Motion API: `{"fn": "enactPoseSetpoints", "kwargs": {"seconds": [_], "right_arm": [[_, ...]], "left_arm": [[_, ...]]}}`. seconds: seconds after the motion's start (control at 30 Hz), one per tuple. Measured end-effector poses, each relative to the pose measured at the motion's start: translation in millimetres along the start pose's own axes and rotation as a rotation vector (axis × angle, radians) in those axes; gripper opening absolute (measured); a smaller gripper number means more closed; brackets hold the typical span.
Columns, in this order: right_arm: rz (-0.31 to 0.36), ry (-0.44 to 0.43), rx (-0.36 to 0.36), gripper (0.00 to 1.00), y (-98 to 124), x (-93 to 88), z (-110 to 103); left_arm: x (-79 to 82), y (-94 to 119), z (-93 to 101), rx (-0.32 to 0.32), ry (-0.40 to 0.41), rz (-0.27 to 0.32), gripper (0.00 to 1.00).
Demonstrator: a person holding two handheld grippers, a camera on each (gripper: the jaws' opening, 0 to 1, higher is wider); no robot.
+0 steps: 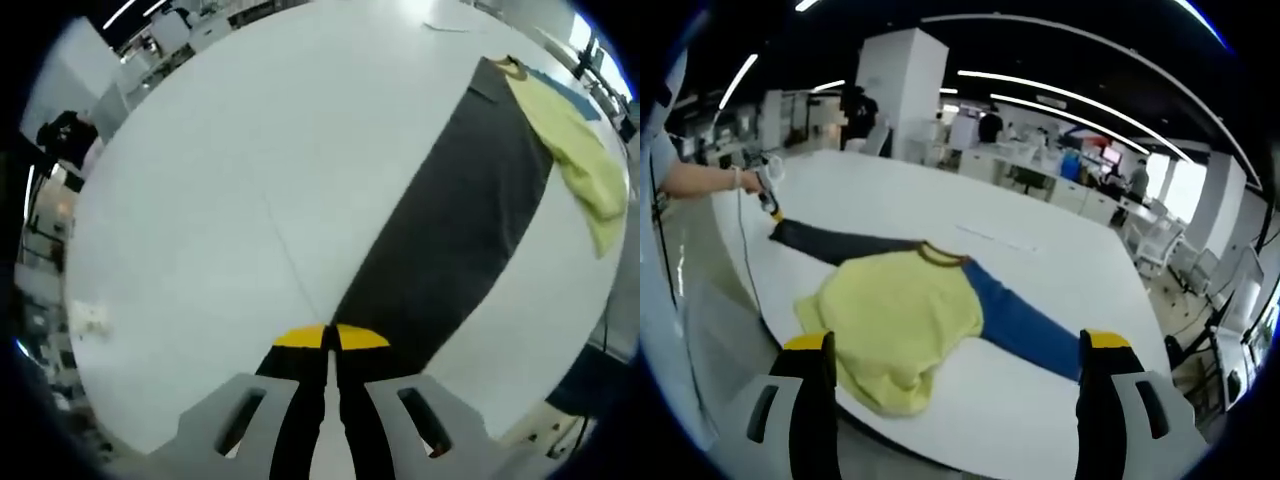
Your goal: Fold the garment on the visible template until the final outline fits inside the template.
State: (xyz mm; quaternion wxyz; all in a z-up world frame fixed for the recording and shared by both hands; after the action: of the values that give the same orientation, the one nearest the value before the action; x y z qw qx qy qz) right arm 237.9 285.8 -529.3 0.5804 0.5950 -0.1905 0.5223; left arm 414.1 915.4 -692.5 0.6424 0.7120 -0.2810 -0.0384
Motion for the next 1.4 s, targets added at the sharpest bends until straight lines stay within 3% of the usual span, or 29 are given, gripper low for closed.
{"fn": "enactPoseSetpoints", "kwargs": {"seconds": [0.57,1.07,1.13,1.33,1.4], "right_arm": [[-0.005,-0.011,-0.024,1.0,1.0,0.9,-7.5],[-0.02,-0.021,-0.039,1.0,3.4,-2.2,-10.9],[-0.017,-0.021,-0.037,1.0,3.4,-1.9,-11.2],[-0.011,-0.021,-0.036,1.0,3.1,-1.1,-11.3],[-0.01,-0.02,-0.034,1.0,2.6,-1.0,-11.6]], "left_arm": [[-6.9,-13.3,-4.7,-0.037,0.022,-0.041,0.0],[-6.2,-17.8,-3.4,-0.045,-0.03,-0.04,0.0],[-5.7,-16.7,-3.6,-0.024,-0.07,-0.035,0.02],[-7.0,-15.2,-2.7,-0.021,-0.054,-0.014,0.05],[-7.0,-14.0,-5.5,0.005,-0.057,-0.005,0.12]]}}
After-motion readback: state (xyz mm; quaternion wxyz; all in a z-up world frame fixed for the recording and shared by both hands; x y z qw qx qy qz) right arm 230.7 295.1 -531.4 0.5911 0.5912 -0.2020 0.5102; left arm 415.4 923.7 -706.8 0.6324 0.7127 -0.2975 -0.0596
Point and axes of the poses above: the point that each gripper's makers call its tool centre point, and the gripper's own axes: y roughly backward along the fingers, z roughly to its right, x roughly out of its top, the point moved 6 cm from there along y, roughly backward along the fingers, and after that the axes turned 1 degree about y, right-handed, at the moved point
